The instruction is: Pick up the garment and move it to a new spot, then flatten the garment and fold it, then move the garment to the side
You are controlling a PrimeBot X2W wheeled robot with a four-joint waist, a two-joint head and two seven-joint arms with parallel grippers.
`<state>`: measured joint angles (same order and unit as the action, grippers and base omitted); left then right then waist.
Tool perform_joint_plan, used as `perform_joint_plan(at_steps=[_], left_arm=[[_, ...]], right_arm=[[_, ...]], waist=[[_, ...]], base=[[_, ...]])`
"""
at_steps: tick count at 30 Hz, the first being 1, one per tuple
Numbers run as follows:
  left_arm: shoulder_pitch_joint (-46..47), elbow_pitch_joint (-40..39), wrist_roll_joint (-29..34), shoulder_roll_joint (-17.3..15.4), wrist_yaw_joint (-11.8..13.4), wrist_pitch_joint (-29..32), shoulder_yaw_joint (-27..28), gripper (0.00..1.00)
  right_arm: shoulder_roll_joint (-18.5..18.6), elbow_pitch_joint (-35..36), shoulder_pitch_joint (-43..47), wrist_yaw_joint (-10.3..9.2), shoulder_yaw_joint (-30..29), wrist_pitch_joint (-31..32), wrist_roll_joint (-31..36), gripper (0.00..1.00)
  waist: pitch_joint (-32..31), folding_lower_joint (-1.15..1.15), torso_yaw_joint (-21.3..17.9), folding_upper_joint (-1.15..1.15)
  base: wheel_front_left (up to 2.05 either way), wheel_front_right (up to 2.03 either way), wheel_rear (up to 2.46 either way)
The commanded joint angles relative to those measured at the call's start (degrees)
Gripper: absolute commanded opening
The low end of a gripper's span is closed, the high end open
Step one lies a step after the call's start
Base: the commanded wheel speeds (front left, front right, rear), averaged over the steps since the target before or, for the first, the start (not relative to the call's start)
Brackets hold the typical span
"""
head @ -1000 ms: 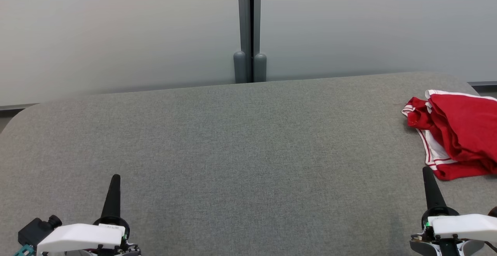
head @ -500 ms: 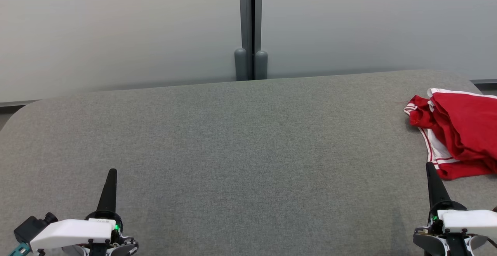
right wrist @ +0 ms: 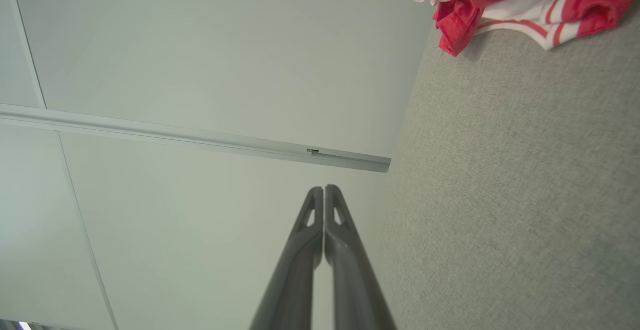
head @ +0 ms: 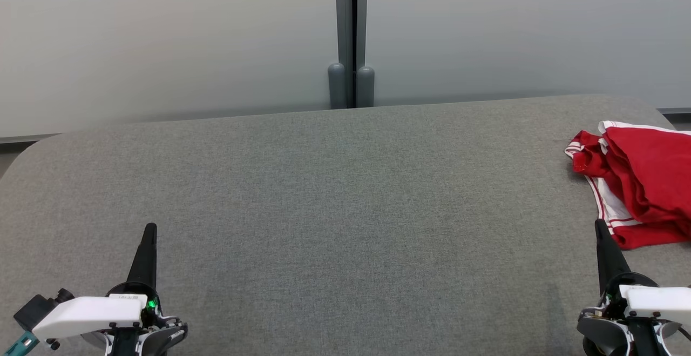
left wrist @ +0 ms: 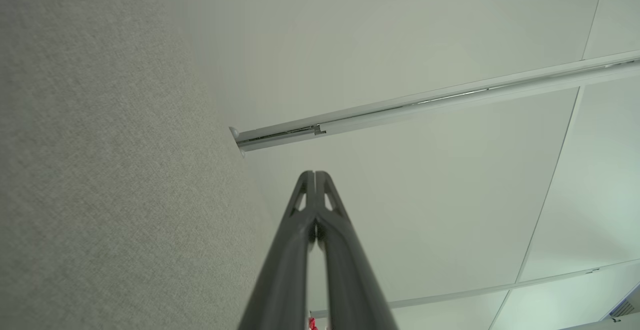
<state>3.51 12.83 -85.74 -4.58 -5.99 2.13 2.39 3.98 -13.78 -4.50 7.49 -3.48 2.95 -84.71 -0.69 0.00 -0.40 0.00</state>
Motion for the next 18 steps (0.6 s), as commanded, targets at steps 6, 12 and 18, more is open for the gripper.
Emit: perform_joint_plan(at_steps=[6,12,18], left_arm=[[1.87,0.32,-3.32,-0.21,-0.79,1.02,0.91,0.00],[2.28,0.69,-5.77,-0.14,-1.22,1.81,1.38,0.00],[2.81,1.00,-7.49,-0.09,-1.57,2.41,1.78,0.00]], right_arm=[[0.09,0.06,-1.18,0.00,-0.80,1.11,-3.59,0.00],[0.03,-0.03,-1.56,0.00,-1.18,1.79,-5.87,0.00],[-0.04,-0.11,-1.66,0.00,-1.55,2.38,-7.80,0.00]], waist=[[0.28,0.00,0.13,0.00],[0.51,0.00,0.24,0.00],[0.71,0.00,0.33,0.00]], base=[[0.00,0.00,0.00],[0.00,0.00,0.00],[0.00,0.00,0.00]])
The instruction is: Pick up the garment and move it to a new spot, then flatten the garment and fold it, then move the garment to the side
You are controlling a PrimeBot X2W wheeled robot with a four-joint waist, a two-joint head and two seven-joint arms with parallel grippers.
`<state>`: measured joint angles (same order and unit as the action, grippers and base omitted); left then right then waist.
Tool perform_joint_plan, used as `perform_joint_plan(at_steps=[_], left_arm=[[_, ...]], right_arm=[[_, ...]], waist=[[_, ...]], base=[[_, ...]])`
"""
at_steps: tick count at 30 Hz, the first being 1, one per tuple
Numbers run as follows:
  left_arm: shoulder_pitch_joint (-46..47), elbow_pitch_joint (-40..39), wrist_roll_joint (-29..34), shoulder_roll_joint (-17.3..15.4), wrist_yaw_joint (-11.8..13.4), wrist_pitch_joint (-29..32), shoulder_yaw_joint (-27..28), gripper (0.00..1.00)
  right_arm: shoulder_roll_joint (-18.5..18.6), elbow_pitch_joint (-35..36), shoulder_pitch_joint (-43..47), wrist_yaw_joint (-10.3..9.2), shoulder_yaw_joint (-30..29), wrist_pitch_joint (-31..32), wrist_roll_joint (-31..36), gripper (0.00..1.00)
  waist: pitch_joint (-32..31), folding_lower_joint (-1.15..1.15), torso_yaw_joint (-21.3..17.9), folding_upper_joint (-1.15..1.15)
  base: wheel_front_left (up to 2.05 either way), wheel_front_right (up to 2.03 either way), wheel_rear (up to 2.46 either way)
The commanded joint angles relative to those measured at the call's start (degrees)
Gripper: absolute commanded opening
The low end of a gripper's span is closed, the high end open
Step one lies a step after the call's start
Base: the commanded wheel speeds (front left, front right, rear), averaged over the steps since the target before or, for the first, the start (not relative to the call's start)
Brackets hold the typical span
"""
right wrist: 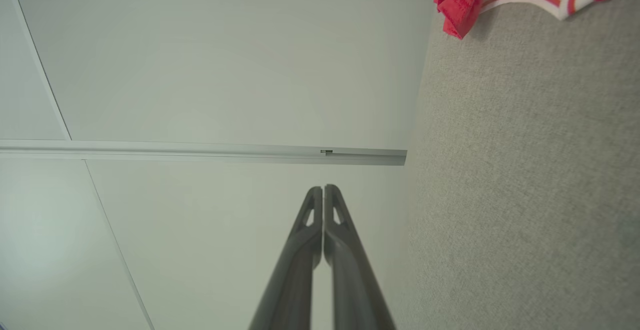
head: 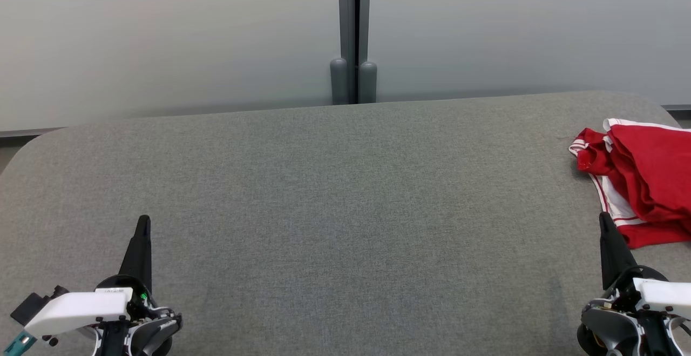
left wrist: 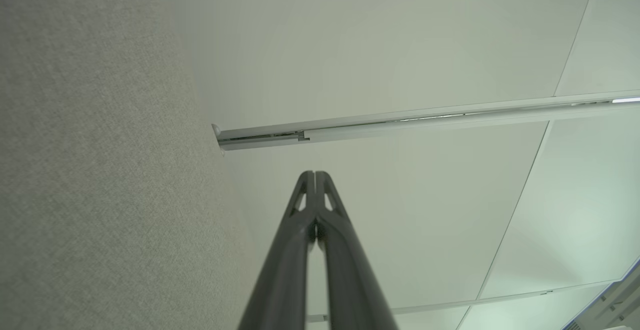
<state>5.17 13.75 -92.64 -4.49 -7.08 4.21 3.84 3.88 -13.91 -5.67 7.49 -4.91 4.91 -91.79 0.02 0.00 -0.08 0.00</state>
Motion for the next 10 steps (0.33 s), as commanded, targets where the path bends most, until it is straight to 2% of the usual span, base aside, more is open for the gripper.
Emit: perform_joint_plan(at_steps=[1,10], left_arm=[[1.26,0.14,-0.94,-0.15,-0.58,0.34,0.40,0.00],[1.31,0.31,-1.67,0.03,-0.61,0.70,0.76,0.00]], right_arm=[[0.06,0.01,-0.54,0.00,-0.20,0.44,-1.13,0.00],[-0.04,-0.05,-0.70,0.00,-0.54,0.83,-1.62,0.00]], waist=[[0.05,0.00,0.02,0.00],[0.16,0.00,0.08,0.00]], base=[[0.00,0.00,0.00],[0.00,0.00,0.00]])
